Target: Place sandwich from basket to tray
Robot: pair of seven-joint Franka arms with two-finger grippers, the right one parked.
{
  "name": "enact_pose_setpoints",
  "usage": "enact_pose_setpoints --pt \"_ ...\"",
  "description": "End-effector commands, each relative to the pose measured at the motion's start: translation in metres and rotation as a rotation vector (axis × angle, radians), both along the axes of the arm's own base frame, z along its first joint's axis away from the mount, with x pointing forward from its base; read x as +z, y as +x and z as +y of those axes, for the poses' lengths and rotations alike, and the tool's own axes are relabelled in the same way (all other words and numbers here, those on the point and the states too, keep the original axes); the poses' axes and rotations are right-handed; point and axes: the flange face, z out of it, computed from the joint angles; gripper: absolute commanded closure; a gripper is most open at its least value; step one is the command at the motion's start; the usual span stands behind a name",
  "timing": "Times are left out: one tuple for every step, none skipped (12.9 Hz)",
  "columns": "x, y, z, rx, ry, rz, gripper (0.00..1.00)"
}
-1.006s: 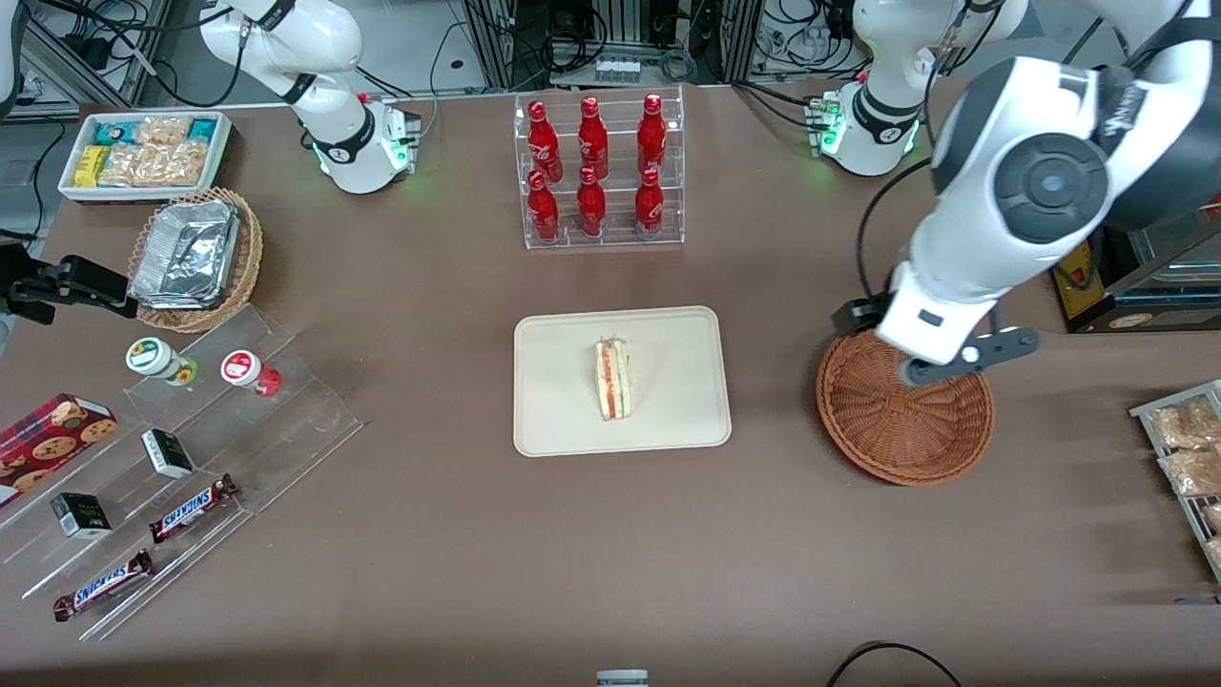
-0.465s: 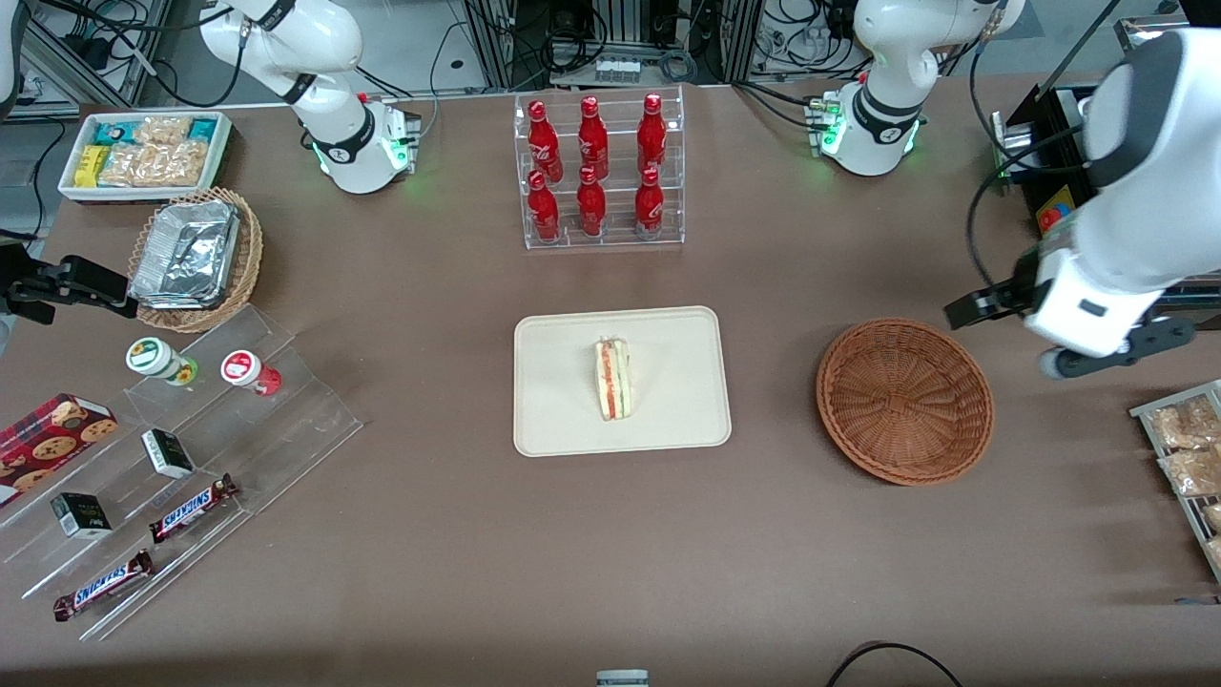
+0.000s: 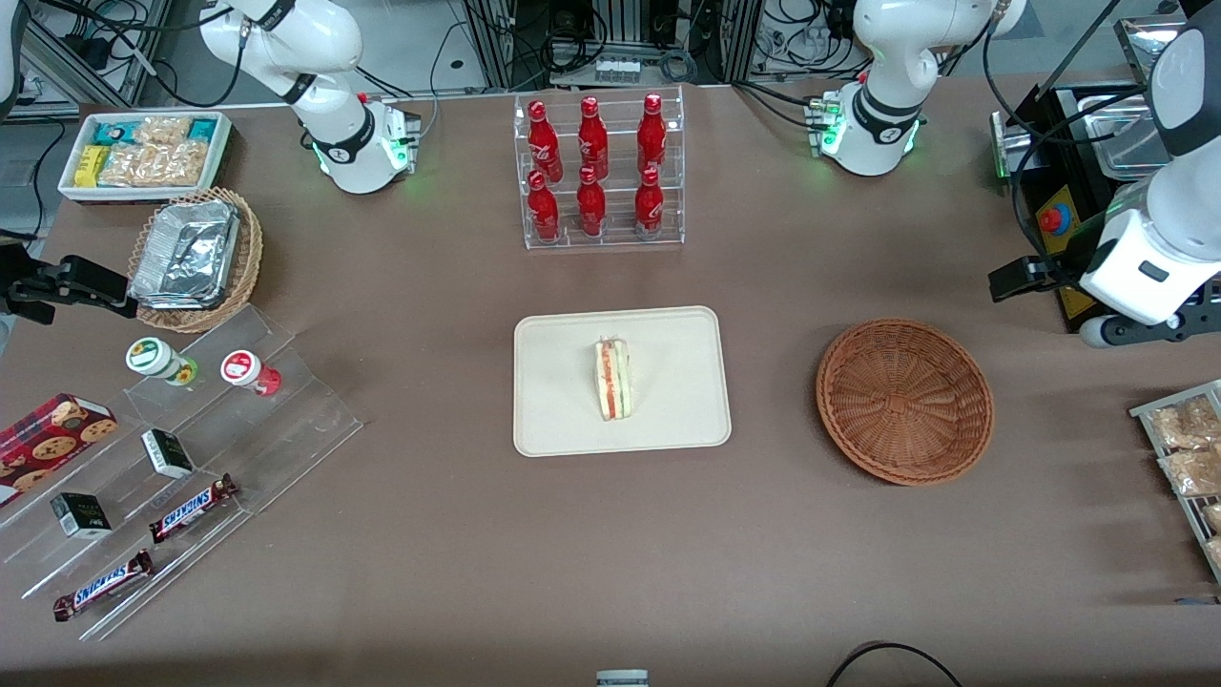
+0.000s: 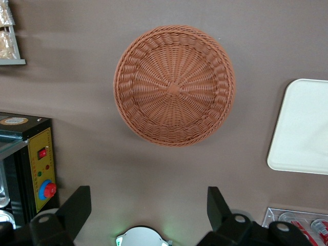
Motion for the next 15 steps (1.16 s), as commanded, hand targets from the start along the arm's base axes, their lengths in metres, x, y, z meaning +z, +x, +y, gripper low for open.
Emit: enact_pose_setpoints --pt "0.004 -0.003 0.016 0.007 -0.012 -0.034 0.0" --pt "0.007 -0.003 0.015 0.006 -0.012 -0.04 0.0" --pt "0.012 -0.003 0.02 0.015 -0.013 -0.049 0.0" --pt "0.011 -0.002 0.016 0.007 -0.011 -0.048 0.0" --pt "0.008 -0.002 0.016 0.007 -0.011 -0.045 0.0" --pt "0.007 -0.003 0.016 0.006 -0.012 -0.051 0.0" --pt "0.003 -0.01 0.017 0.005 -0.013 -0.051 0.0" --pt "0.001 -0.017 0.018 0.004 -0.016 -0.081 0.0" --pt "-0.001 -0.024 0.018 0.004 -0.018 -0.095 0.0" --pt "-0.002 -0.025 0.018 0.003 -0.017 -0.097 0.0" --pt "-0.003 -0.025 0.017 0.002 -0.017 -0.095 0.0" --pt "-0.002 -0.022 0.017 0.007 -0.017 -0.098 0.0" --pt "-0.003 -0.019 0.015 0.004 -0.018 -0.098 0.0" --pt "-0.001 -0.01 0.015 0.007 -0.019 -0.104 0.0" --pt "0.001 -0.005 0.013 0.009 -0.03 -0.109 0.0"
